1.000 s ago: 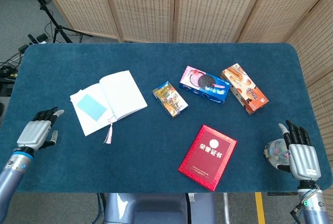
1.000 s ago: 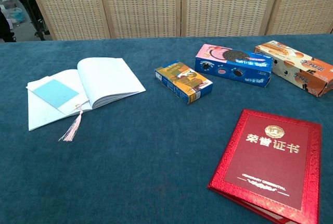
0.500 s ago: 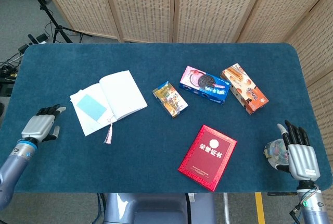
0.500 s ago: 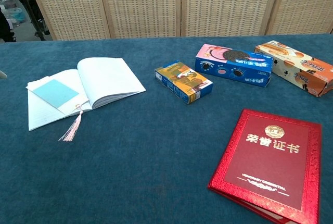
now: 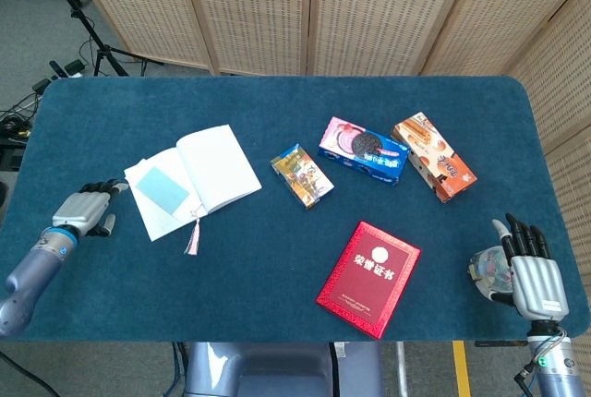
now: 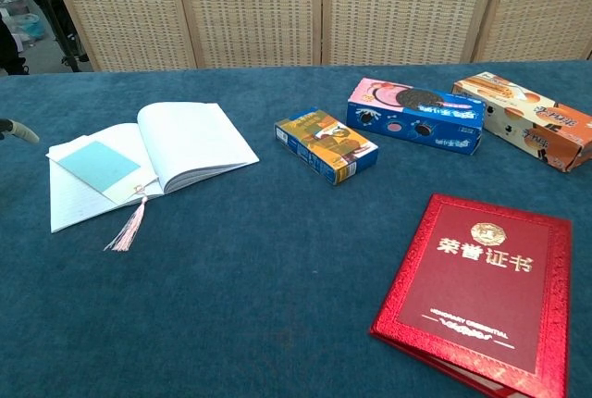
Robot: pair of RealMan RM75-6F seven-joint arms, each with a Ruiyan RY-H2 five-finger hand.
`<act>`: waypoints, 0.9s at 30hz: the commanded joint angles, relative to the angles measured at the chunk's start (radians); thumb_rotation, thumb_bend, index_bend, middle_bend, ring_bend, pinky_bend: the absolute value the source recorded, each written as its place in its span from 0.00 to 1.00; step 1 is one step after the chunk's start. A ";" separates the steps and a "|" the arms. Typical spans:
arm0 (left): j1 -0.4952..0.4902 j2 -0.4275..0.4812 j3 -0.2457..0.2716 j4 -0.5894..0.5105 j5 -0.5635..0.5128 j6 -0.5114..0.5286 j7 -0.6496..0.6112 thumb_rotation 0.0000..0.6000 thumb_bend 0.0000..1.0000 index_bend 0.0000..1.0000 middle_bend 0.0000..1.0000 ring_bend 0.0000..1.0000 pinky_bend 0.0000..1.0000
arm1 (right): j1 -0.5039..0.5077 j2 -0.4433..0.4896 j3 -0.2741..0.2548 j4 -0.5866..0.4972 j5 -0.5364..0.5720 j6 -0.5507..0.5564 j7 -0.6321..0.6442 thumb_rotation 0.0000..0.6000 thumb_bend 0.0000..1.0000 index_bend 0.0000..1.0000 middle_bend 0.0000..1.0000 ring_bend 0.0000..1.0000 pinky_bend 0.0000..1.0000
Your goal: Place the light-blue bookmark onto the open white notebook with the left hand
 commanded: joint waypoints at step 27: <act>-0.149 -0.118 0.094 0.146 -0.173 -0.073 0.045 1.00 0.65 0.00 0.00 0.00 0.00 | -0.002 0.005 0.002 0.003 0.002 -0.001 0.015 1.00 0.16 0.00 0.00 0.00 0.00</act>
